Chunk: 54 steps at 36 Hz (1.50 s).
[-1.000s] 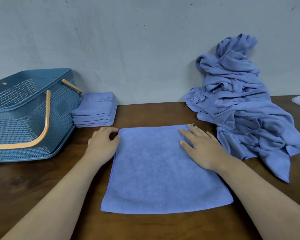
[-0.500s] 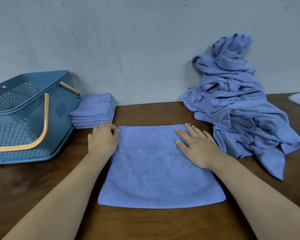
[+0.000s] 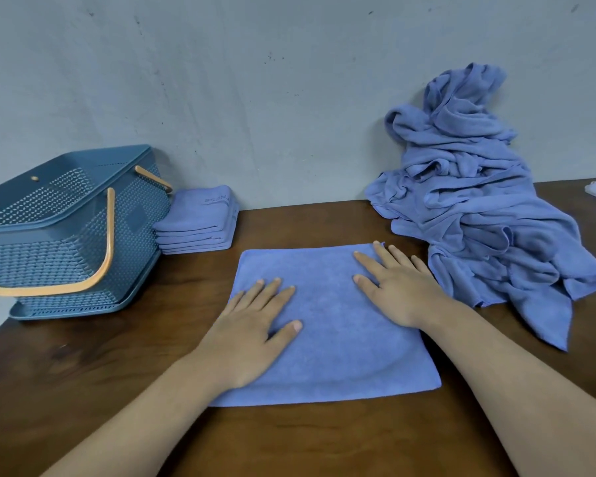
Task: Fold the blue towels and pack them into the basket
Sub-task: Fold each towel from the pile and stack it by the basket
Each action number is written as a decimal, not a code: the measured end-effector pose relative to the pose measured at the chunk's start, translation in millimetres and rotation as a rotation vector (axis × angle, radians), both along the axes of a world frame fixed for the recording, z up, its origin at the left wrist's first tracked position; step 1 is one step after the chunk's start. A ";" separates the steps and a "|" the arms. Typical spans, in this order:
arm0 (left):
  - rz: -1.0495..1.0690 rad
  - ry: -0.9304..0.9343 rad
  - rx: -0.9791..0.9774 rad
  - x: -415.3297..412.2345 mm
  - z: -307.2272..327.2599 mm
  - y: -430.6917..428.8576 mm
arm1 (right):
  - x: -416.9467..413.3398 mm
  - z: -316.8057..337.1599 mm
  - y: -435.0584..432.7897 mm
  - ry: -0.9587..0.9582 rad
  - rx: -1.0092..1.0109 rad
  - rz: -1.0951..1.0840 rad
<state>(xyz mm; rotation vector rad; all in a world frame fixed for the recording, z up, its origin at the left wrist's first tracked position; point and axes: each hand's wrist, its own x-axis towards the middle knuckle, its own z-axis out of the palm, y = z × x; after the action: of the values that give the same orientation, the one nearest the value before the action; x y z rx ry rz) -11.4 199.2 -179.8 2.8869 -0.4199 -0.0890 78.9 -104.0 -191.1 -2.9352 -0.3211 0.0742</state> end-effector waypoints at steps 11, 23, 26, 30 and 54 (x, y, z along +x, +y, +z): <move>0.158 -0.028 -0.009 -1.6 -4.0 12.0 | -1.4 2.5 -0.1 0.013 0.001 0.003; 0.198 0.012 0.169 4.8 17.0 8.0 | -0.7 1.4 0.1 0.013 0.003 0.006; 0.130 0.056 0.132 3.7 9.1 0.5 | 0.4 0.8 -0.5 0.016 0.002 0.004; 0.108 0.117 0.089 -1.3 -1.4 9.1 | 2.0 0.6 -0.5 0.021 0.000 0.007; 0.142 0.061 0.066 89.2 0.9 -8.6 | 18.0 -8.7 -3.7 0.024 0.005 0.014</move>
<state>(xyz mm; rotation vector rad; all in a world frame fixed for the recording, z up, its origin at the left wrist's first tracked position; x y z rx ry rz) 77.7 190.6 -178.9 2.9596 -0.2033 -0.1703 96.9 -107.6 -199.8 -2.9253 -0.3381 0.1111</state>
